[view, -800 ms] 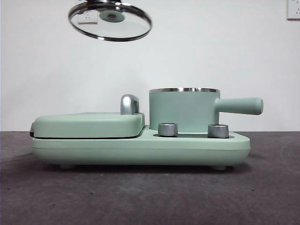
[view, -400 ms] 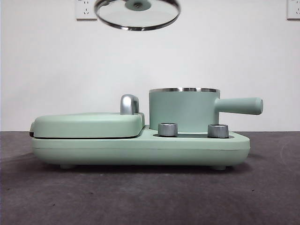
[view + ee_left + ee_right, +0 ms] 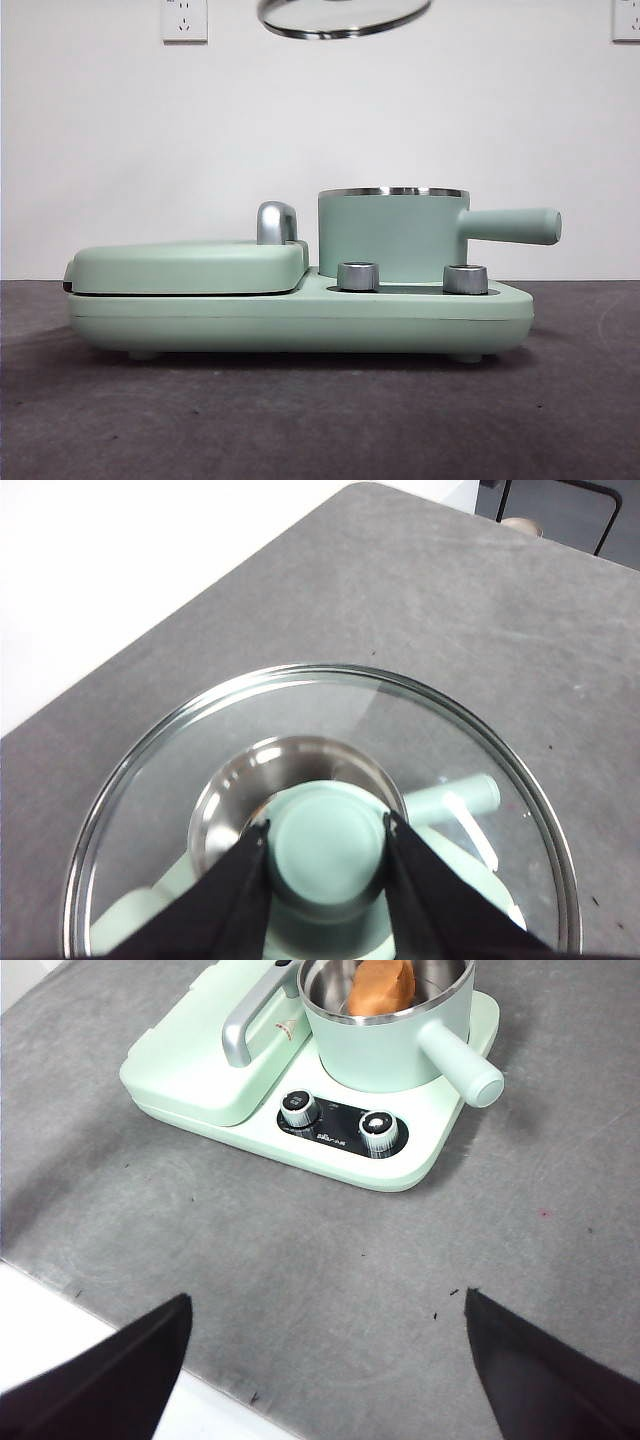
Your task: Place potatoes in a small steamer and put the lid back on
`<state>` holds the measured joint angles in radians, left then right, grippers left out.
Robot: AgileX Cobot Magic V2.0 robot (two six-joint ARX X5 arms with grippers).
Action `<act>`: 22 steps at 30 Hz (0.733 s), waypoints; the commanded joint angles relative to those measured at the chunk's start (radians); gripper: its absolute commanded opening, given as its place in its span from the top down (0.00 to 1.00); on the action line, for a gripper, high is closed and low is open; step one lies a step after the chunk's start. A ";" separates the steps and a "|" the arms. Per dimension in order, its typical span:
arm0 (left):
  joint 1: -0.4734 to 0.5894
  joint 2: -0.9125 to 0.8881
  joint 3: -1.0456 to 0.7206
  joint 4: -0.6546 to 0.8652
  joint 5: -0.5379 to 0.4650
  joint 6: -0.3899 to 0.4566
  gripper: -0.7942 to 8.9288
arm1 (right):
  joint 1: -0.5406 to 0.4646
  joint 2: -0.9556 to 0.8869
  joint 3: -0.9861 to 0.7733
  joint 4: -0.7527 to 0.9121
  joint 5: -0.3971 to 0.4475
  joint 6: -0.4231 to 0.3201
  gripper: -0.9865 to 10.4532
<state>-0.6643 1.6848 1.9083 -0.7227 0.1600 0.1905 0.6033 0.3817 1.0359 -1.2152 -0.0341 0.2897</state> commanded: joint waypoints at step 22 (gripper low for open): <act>-0.016 0.282 0.027 0.269 0.003 -0.046 0.90 | 0.009 0.000 0.008 0.011 0.008 0.040 0.53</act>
<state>-0.6727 1.9522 1.9083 -0.4862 0.1593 0.1383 0.6033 0.3817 1.0359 -1.2152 -0.0288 0.3088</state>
